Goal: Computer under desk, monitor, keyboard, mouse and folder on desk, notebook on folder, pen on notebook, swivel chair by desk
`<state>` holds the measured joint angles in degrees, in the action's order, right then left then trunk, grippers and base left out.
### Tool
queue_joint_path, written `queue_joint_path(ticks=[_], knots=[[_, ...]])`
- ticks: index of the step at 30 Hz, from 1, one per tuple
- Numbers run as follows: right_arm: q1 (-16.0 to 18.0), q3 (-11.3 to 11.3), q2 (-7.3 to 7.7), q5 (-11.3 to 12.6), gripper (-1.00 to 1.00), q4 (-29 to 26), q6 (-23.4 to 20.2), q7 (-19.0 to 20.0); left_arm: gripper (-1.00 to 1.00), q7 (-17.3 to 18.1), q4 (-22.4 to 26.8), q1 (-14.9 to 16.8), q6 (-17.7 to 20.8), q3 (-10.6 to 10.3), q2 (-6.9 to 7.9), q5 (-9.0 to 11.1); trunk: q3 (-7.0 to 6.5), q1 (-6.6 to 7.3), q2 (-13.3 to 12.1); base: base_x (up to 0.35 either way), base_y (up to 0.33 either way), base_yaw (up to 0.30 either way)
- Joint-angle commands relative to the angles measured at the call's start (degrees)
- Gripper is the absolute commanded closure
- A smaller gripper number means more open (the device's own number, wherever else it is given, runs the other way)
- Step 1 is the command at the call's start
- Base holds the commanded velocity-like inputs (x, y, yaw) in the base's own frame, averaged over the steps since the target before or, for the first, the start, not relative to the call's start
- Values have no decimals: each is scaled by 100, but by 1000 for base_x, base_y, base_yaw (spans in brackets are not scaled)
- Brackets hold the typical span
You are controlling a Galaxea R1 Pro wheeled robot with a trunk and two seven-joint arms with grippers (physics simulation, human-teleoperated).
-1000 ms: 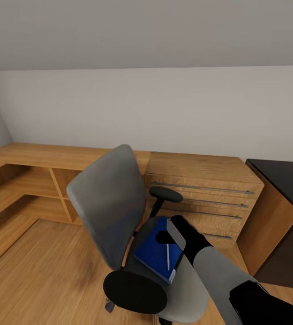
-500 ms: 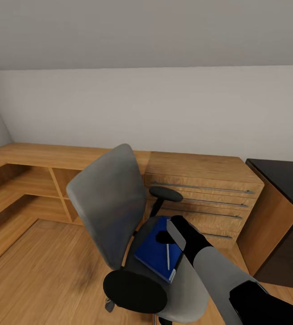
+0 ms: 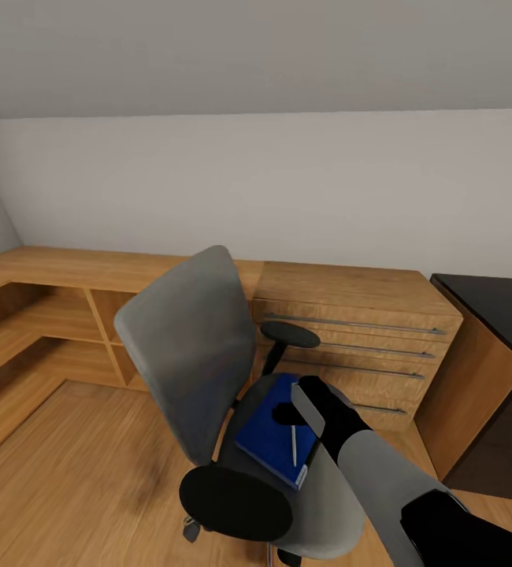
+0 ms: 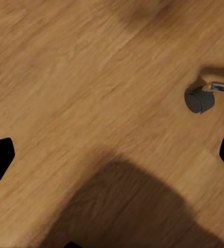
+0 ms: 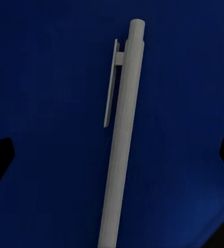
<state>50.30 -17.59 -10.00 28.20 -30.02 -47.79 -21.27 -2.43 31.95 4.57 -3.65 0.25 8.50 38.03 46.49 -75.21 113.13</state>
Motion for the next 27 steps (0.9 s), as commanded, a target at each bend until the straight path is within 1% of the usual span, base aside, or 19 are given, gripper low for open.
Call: queue_joint_path(ticks=[1,13,19,27], knots=[[3,-17,0,54,-100,-4,-11,-53,-100,-20,4,1,-14,-17,2,46,5,1,2,0,0,0],[3,-17,0,54,-100,-4,-11,-53,-100,-20,4,1,-13,-17,3,46,5,1,2,0,0,0],[4,-17,0,54,-100,-4,-11,-53,-100,-20,4,0,-20,-17,9,46,113,-131,243,0,0,0],[4,-17,0,54,-100,-4,-11,-53,-100,-20,4,0,-13,-17,11,46,113,-131,243,0,0,0]])
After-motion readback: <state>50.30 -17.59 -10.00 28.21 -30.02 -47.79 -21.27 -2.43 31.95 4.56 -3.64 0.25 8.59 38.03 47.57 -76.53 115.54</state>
